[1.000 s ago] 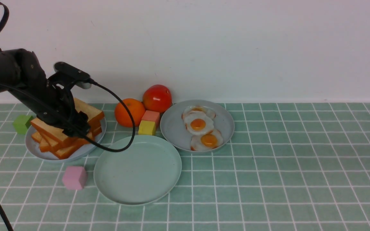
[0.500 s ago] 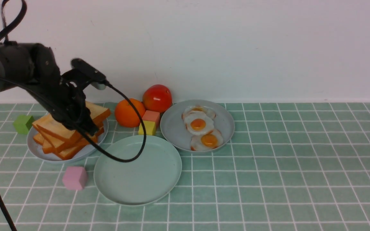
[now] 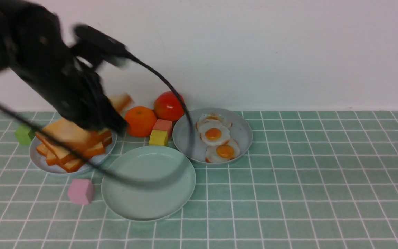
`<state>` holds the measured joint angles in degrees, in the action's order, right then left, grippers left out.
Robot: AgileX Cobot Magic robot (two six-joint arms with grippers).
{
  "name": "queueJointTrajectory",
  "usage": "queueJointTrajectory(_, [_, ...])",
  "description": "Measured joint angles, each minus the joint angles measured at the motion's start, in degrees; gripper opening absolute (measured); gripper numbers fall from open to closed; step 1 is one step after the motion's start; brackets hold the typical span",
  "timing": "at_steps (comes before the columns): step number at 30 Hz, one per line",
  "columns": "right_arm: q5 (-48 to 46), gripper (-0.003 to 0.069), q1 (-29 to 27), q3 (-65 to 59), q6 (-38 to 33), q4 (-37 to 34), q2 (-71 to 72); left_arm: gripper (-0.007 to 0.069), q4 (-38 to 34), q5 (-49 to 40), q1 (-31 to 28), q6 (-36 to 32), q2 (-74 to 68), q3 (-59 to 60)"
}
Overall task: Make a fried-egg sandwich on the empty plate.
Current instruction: Use the left arm to put a slice of bread into the empty plate in the middle, then use the right arm to grab a fried egg
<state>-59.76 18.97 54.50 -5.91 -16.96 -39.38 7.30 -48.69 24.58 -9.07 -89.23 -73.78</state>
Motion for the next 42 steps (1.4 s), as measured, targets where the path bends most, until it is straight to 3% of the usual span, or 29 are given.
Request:
queueJointTrajectory(4, [0.0, 0.0066, 0.0, 0.0, -0.93, -0.28, 0.0, 0.0029, 1.57, 4.47, 8.27, 2.26, -1.21, 6.34])
queueJointTrajectory(7, [-0.08, 0.007, 0.0, 0.0, -1.05, -1.19, 0.0, 0.0029, 3.67, 6.65, 10.57, 4.09, -3.64, 7.6])
queueJointTrajectory(20, [-1.87, 0.0099, 0.0, 0.0, -1.23, -3.67, 0.0, 0.0047, 14.09, 15.19, 11.21, 8.33, -15.6, 7.59])
queueJointTrajectory(23, [-1.87, 0.0131, 0.0, 0.0, -1.23, -3.67, 0.0, 0.0108, 14.24, 16.07, 11.21, 9.88, -16.21, 7.59])
queueJointTrajectory(25, [-1.79, 0.0204, 0.0, 0.0, -1.23, -3.67, 0.0, 0.0221, 14.51, 16.54, 11.21, 11.39, -16.66, 7.59])
queueJointTrajectory(26, [-1.81, 0.0211, 0.0, 0.0, -1.23, -3.67, 0.0, 0.0232, 14.51, 16.61, 11.21, 11.5, -16.66, 7.59])
queueJointTrajectory(28, [-1.32, 0.0317, 0.0, 0.03, 0.6, -3.69, -0.06, 0.0385, 14.46, 16.75, 11.21, 13.91, -16.48, 7.28])
queueJointTrajectory(30, [-0.79, 0.0393, 0.0, 0.03, 2.57, -3.94, -0.43, 0.0476, 13.51, 16.04, 11.21, 16.27, -15.42, 6.94])
queueJointTrajectory(34, [2.21, 0.0453, 0.0, 0.1, 3.67, -4.07, -3.92, 0.0568, 8.71, 13.99, 11.21, 19.29, -9.85, 6.66])
queueJointTrajectory(36, [3.85, 0.045, 0.0, 0.15, 3.17, -4.41, -5.67, 0.0556, 7.63, 13.65, 11.21, 19.29, -7.22, 6.66])
queueJointTrajectory(37, [5.85, 0.0431, 0.0, 0.28, 2.02, -5.19, -9.23, 0.0508, 6.7, 13.36, 11.21, 19.23, -4.3, 6.61])
queueJointTrajectory(38, [7.16, 0.0412, 0.0, 0.51, 0.87, -5.99, -11.84, 0.0454, 6.27, 12.87, 11.21, 19.23, -1.62, 6.61])
queueJointTrajectory(40, [9.68, 0.0356, 0.0, 1.7, -1.81, -8.55, -18.07, 0.0274, 5.35, 10.73, 11.21, 20.39, 5.21, 6.67])
queueJointTrajectory(41, [9.85, 0.0349, 0.0, 1.86, -1.81, -8.55, -18.66, 0.0258, 5.3, 10.73, 11.21, 20.39, 5.8, 6.67])
queueJointTrajectory(42, [10.88, 0.0315, 0.0, 2.94, -3.52, -9.99, -22.3, 0.0155, 4.9, 9.93, 11.21, 21.0, 9.39, 7.26])
